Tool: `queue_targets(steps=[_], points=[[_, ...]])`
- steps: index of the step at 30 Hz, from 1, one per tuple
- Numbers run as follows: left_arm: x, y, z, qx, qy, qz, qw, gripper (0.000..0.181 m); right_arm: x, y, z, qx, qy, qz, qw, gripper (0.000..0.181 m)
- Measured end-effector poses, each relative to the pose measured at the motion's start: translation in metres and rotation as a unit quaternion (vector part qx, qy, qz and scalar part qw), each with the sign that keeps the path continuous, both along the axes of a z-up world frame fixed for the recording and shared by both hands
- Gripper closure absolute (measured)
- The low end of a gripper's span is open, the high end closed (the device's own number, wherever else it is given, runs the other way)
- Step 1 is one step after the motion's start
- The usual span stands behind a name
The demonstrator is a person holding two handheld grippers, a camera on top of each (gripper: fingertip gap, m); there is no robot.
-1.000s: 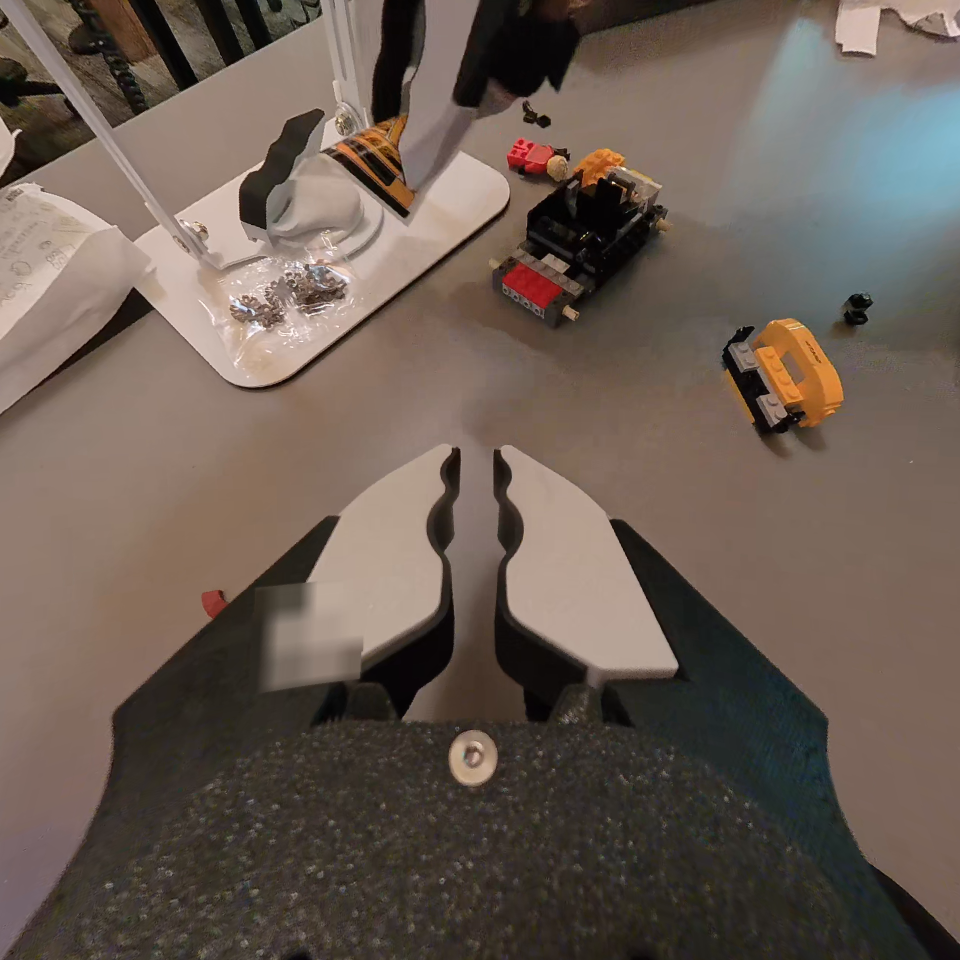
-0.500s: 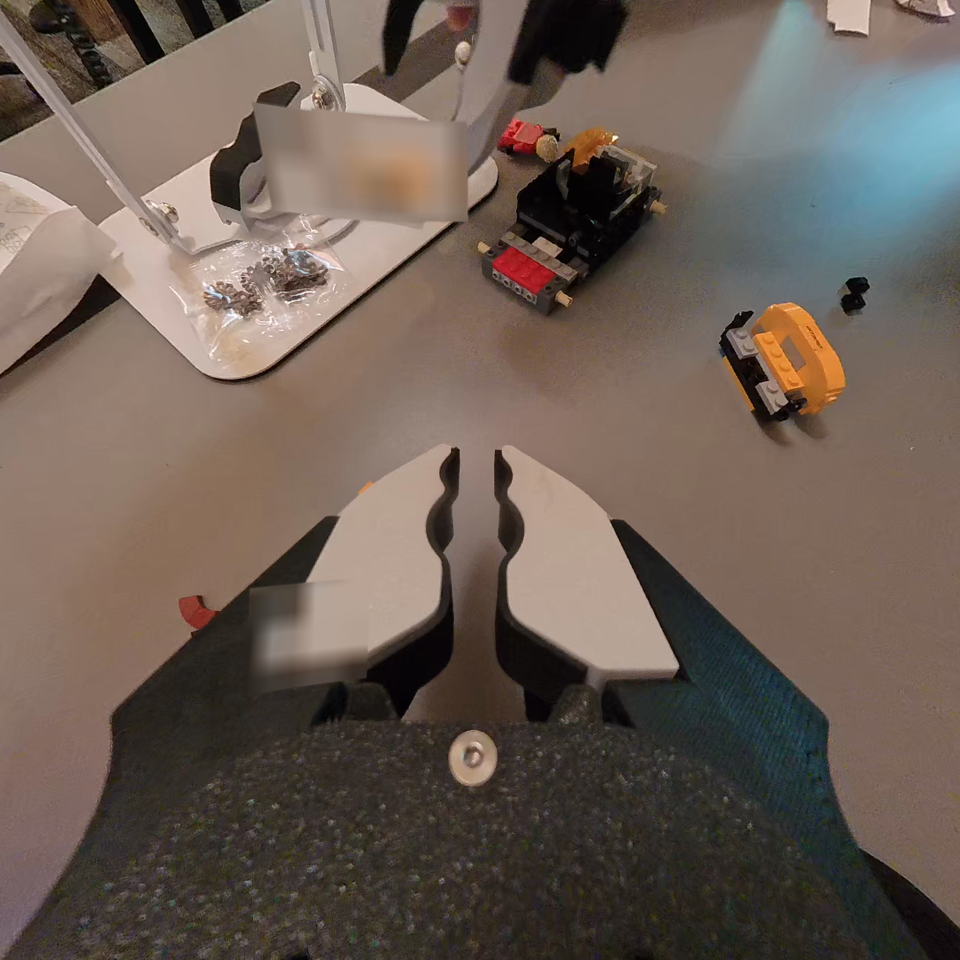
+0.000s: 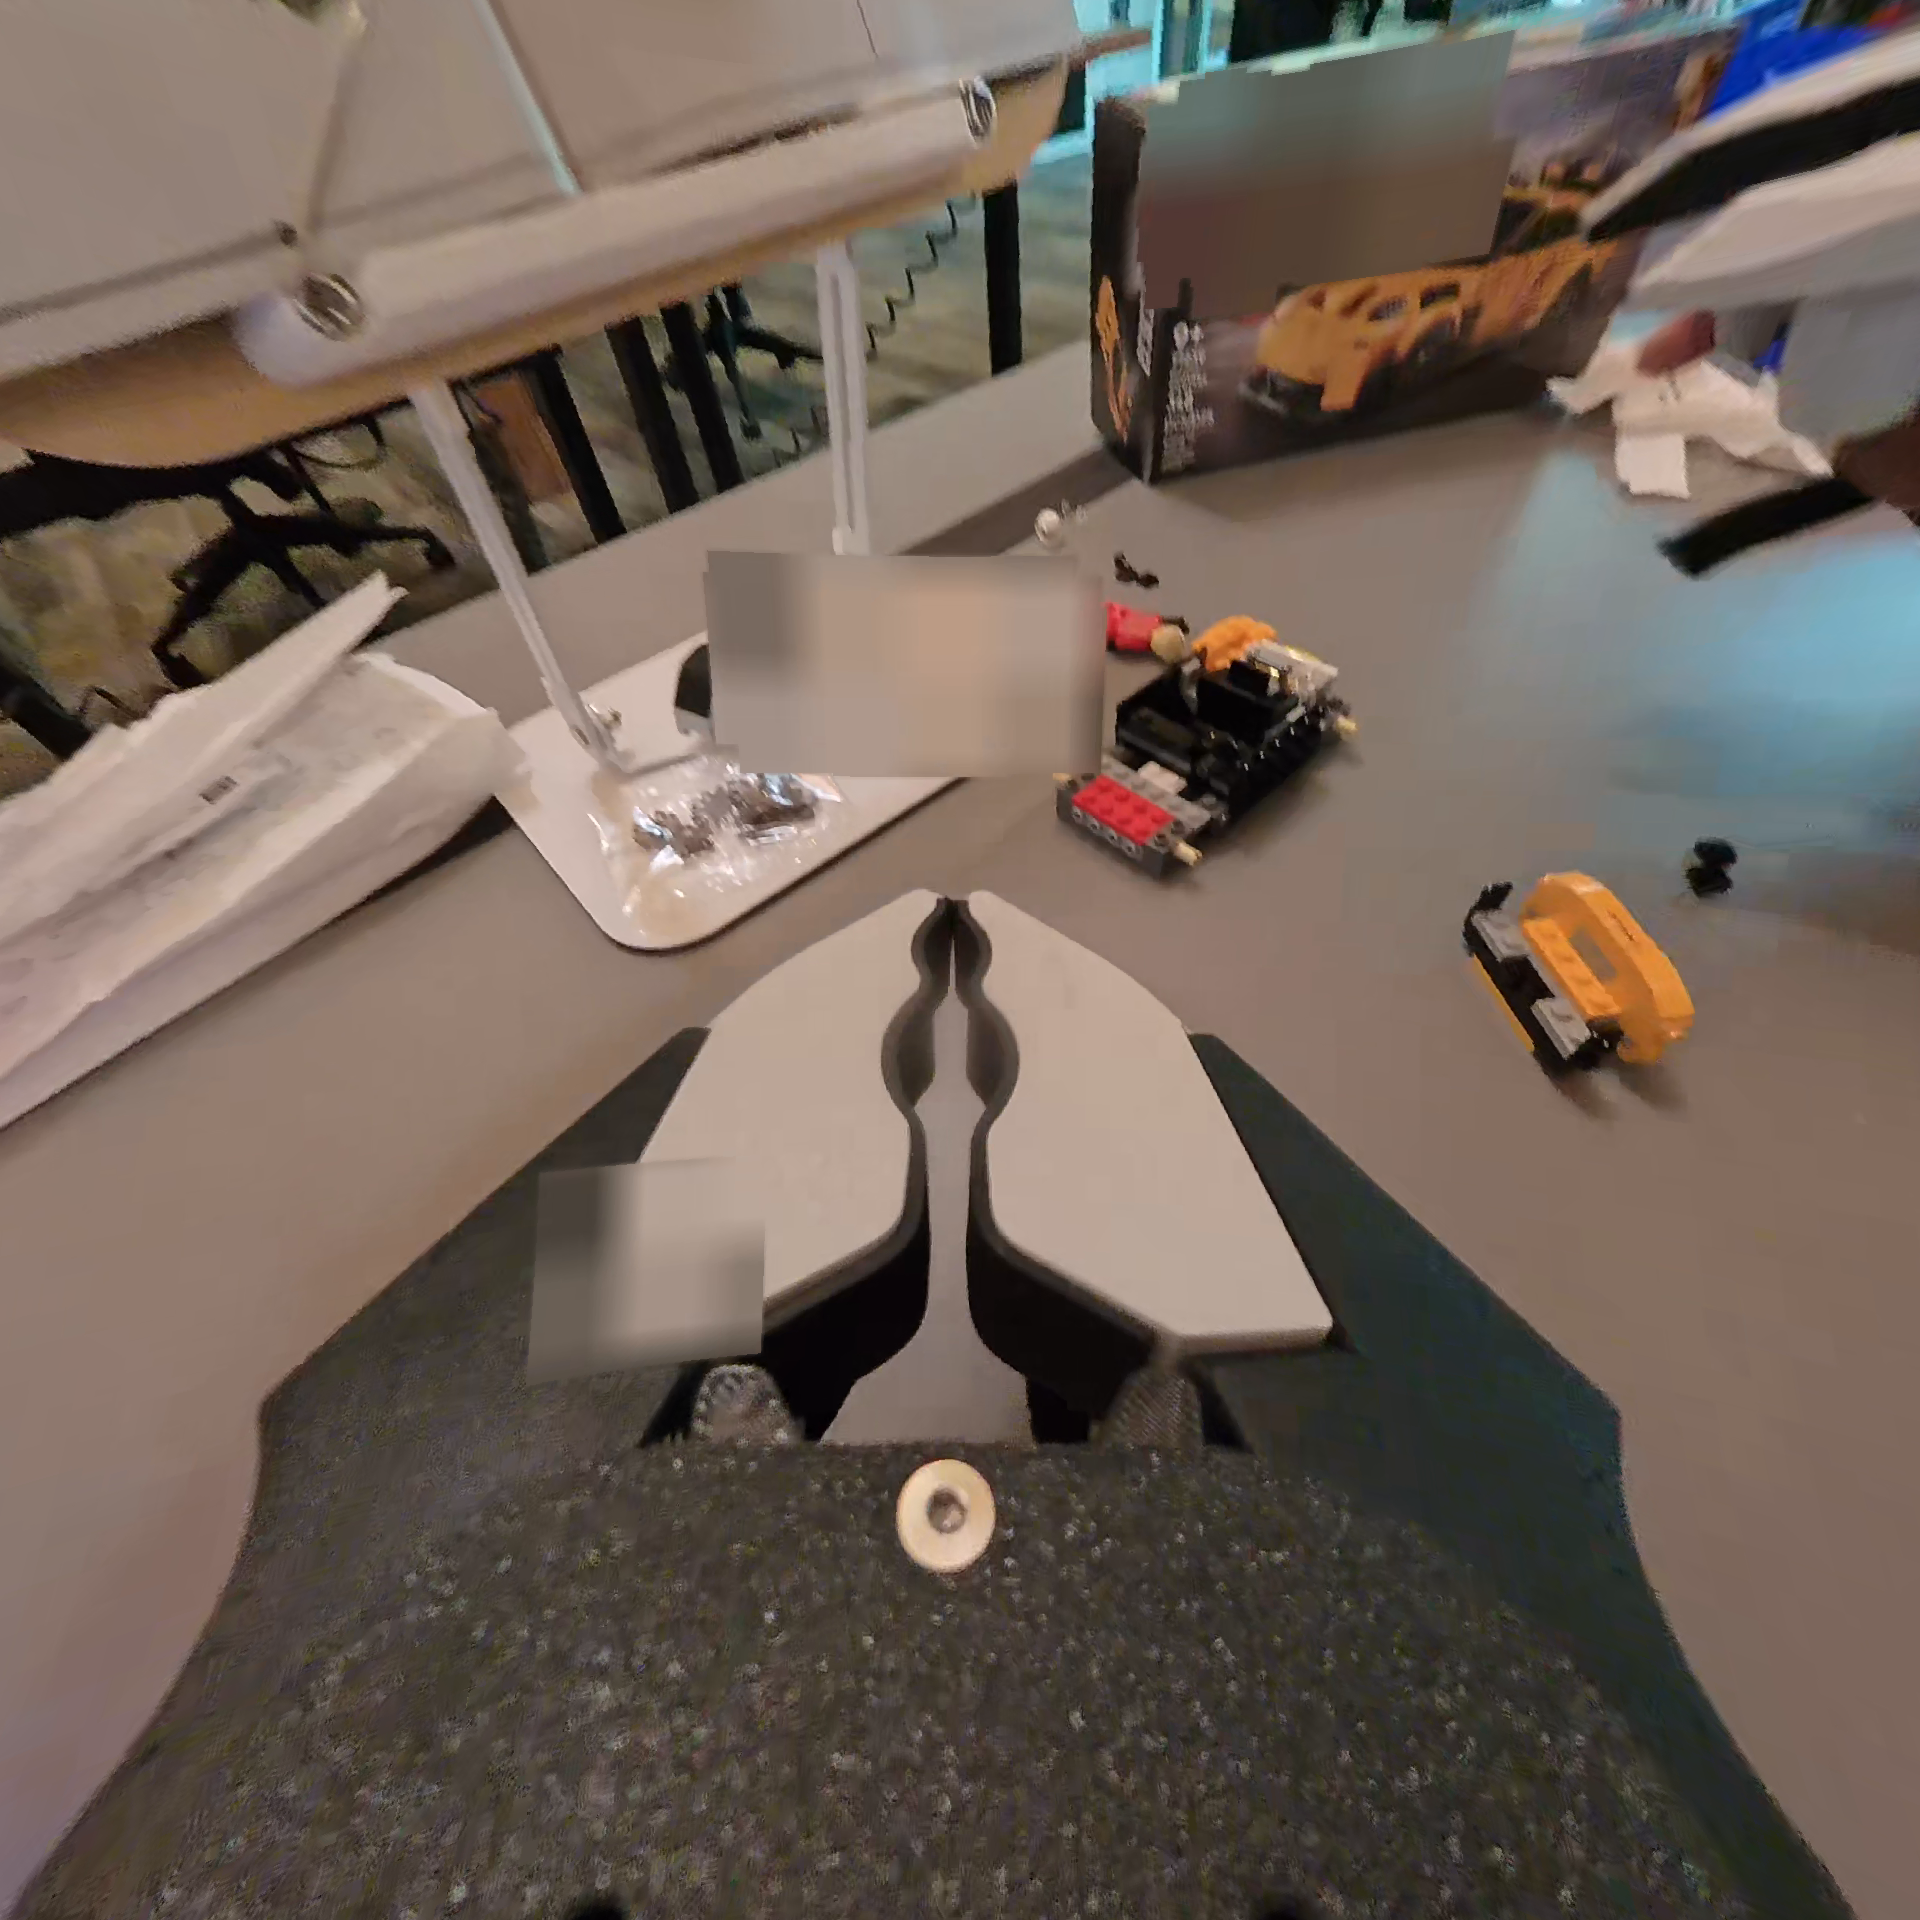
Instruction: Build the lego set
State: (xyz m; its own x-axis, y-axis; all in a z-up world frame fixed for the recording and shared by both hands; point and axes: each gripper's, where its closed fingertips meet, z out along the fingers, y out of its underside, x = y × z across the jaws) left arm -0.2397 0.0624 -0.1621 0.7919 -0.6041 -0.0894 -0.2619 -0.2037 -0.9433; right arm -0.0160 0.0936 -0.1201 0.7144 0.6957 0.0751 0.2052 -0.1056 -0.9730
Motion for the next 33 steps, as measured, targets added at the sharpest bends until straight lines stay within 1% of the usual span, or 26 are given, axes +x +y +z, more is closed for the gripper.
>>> queue_targets(steps=[4,7,9,11,17,21,25,27,29,33], points=[[-0.009,0.005,0.016,0.048,-0.022,0.031,0.998,0.181,0.031,-0.006,0.014,0.042,0.097,-0.066,0.992,0.158],[-0.019,0.008,0.028,0.087,-0.032,0.059,0.994,0.181,0.047,-0.004,0.025,0.067,0.134,-0.097,0.984,0.168],[-0.025,0.009,0.035,0.11,-0.036,0.073,0.991,0.181,0.052,-0.004,0.026,0.072,0.149,-0.11,0.98,0.177],[-0.03,0.009,0.04,0.127,-0.038,0.081,0.988,0.181,0.049,-0.007,0.025,0.074,0.152,-0.108,0.98,0.181],[-0.035,0.008,0.051,0.152,-0.055,0.09,0.983,0.181,0.04,-0.008,0.017,0.085,0.128,-0.103,0.983,0.181],[-0.036,0.009,0.05,0.154,-0.06,0.09,0.982,0.181,0.039,-0.006,0.012,0.099,0.113,-0.102,0.983,0.181],[-0.034,0.011,0.044,0.141,-0.068,0.084,0.984,0.181,0.037,-0.008,0.012,0.106,0.103,-0.099,0.984,0.181],[-0.038,0.012,0.045,0.141,-0.067,0.097,0.983,0.181,0.037,-0.008,0.012,0.107,0.102,-0.098,0.984,0.181],[-0.05,0.009,0.061,0.161,-0.081,0.121,0.976,0.181,0.037,-0.007,0.012,0.107,0.102,-0.099,0.984,0.181],[-0.086,-0.012,0.119,0.222,-0.124,0.166,0.953,0.181,0.035,-0.008,0.013,0.112,0.101,-0.094,0.984,0.181]])
